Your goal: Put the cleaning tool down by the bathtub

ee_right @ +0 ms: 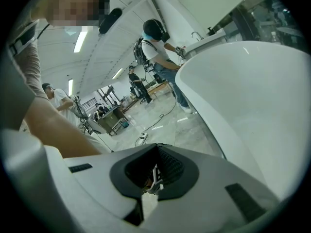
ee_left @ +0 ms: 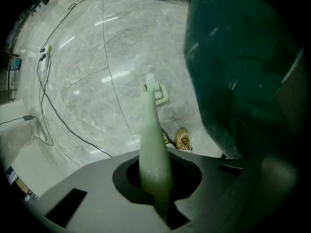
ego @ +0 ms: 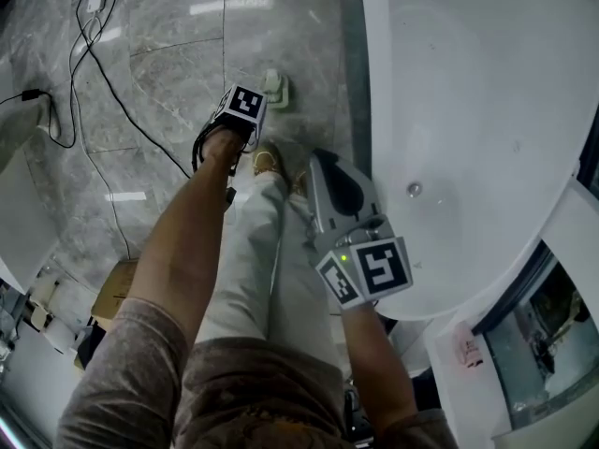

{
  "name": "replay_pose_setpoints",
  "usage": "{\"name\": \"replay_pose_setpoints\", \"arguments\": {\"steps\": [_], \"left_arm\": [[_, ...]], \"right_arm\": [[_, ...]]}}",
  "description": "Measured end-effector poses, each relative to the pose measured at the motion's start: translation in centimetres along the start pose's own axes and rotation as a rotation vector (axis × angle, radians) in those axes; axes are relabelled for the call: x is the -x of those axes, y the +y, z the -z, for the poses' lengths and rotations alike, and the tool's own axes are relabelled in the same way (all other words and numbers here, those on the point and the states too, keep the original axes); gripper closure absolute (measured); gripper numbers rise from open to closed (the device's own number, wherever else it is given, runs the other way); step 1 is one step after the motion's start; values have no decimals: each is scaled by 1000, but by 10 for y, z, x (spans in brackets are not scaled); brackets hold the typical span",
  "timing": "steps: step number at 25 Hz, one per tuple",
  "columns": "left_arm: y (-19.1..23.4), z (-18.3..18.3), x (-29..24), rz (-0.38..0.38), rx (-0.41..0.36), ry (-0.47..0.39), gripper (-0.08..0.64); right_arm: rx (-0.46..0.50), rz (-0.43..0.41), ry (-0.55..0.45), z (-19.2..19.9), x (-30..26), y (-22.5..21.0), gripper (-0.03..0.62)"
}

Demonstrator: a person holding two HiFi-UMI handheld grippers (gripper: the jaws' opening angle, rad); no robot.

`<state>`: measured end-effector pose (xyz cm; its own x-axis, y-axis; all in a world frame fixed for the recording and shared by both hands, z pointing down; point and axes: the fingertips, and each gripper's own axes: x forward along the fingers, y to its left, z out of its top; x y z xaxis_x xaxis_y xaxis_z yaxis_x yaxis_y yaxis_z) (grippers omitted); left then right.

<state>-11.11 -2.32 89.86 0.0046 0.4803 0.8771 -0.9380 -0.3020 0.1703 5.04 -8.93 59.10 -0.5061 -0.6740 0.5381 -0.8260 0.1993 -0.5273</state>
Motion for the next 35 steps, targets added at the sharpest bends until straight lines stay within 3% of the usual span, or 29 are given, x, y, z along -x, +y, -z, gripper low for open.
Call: {"name": "replay_pose_setpoints", "arguments": {"steps": [8,24,35], "left_arm": [[-1,11,21,-30,5,33,552],[-4,-3,-11,-70,-110,75,551],[-2,-9,-23,-97,-114,74,552]], "right_arm": [[-5,-11,-14,-5,6,2,592],[-24,-22,4,8,4,-3,592],[-38,-25,14,15,0,-8,592]]}}
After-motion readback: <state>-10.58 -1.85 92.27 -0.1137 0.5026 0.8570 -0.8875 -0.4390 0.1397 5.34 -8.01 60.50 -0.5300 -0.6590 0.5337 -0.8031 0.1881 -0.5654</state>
